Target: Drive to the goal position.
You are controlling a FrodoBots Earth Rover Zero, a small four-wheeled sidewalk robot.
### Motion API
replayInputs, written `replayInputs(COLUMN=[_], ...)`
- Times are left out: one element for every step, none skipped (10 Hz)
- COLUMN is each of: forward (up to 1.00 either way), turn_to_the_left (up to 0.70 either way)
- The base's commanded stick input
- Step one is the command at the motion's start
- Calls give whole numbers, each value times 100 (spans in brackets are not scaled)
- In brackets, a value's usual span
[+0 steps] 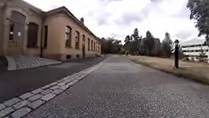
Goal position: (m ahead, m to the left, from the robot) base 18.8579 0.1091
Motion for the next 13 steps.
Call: replayInputs(forward=[70, 70, 70, 70, 70, 70, 70, 70, 70, 70, 70, 70, 70], turn_to_the_left=[0, 0, 0, 0, 0, 0, 0, 0, 0, 0, 0, 0, 0])
